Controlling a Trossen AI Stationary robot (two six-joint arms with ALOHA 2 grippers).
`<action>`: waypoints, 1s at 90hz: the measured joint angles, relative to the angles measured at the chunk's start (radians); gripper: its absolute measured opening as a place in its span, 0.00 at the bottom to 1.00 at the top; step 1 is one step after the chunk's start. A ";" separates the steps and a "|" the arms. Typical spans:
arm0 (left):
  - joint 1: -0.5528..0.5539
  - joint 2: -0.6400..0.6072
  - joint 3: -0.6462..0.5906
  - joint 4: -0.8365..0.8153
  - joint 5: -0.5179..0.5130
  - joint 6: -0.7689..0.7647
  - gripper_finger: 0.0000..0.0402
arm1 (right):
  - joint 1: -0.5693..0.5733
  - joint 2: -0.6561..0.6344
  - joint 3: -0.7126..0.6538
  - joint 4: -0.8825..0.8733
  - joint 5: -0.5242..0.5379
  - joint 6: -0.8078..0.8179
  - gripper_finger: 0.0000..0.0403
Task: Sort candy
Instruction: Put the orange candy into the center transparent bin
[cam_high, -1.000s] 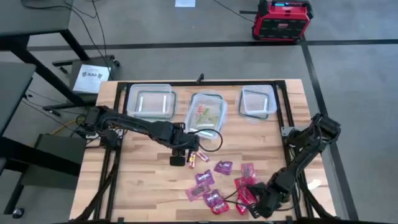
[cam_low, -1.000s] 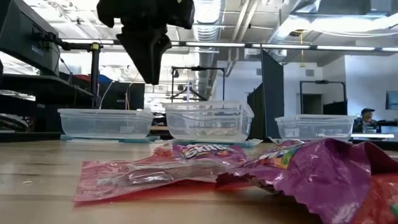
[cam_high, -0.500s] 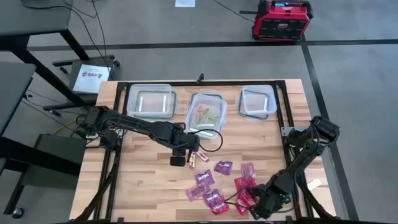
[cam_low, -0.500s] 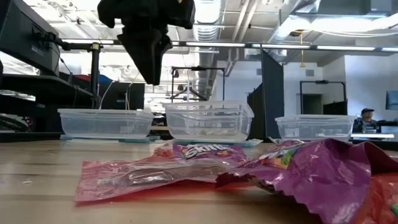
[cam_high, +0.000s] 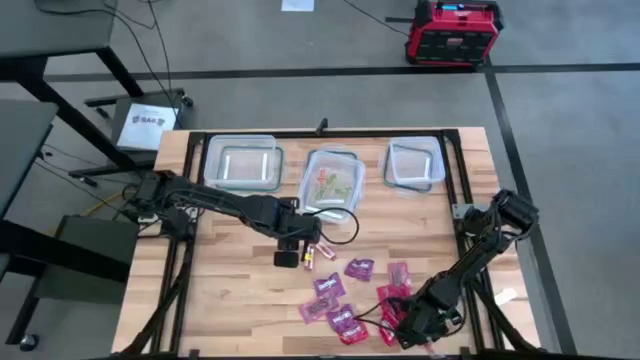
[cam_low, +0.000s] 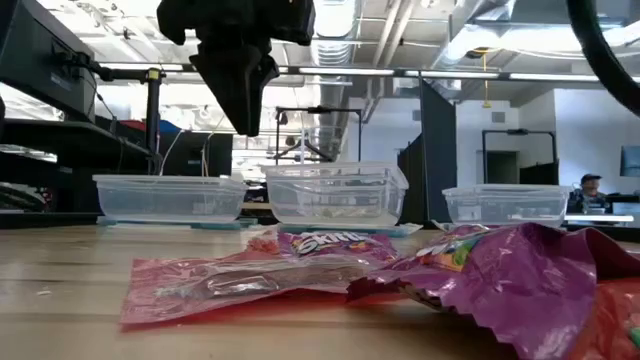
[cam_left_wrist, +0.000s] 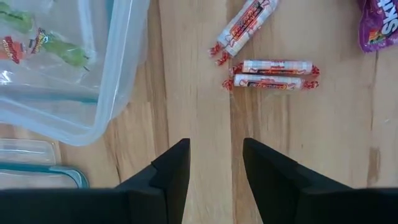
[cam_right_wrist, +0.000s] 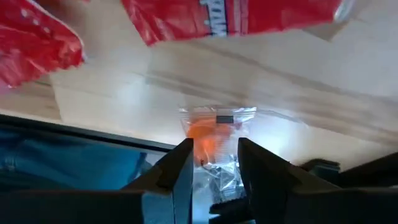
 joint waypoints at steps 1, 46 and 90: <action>0.000 0.000 0.000 0.000 0.000 0.000 0.33 | 0.000 0.001 0.000 0.001 -0.001 0.000 0.28; -0.002 0.000 0.000 0.002 0.000 0.007 0.33 | -0.002 0.008 0.000 -0.013 -0.028 -0.070 0.01; -0.003 0.000 0.000 0.010 -0.017 0.023 0.33 | -0.099 -0.080 0.095 -0.189 0.170 -0.345 0.00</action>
